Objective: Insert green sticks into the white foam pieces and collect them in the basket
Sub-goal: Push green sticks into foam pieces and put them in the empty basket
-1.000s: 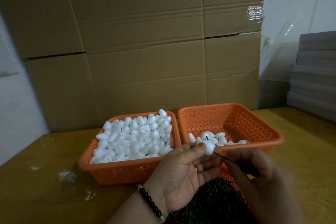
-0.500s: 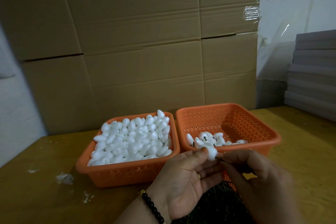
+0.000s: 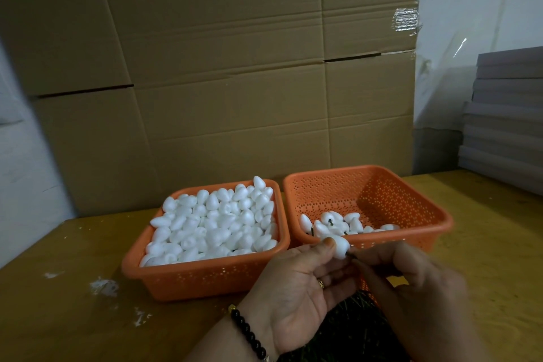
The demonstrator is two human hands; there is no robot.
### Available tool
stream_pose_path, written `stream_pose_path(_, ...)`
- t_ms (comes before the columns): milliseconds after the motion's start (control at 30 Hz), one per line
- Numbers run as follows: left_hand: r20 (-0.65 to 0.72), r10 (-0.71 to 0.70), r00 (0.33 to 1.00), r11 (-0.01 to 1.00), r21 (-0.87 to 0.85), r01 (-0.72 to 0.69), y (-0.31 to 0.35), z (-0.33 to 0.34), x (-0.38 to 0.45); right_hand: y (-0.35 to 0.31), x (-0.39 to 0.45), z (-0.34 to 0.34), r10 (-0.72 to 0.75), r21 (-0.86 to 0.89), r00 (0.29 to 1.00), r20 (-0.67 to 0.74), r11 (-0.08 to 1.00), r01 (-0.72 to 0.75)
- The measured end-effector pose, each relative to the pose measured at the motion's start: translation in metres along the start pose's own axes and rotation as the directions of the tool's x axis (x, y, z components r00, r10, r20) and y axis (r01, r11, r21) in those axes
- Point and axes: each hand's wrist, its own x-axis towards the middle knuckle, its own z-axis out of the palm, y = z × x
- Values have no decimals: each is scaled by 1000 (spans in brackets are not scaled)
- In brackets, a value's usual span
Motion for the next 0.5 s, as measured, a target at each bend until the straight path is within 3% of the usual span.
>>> stream_pose_path(500,-29,-4,1000,1000,-2,4,0,3,-1,-4,3,-4,56,-40,993,108,998,-52)
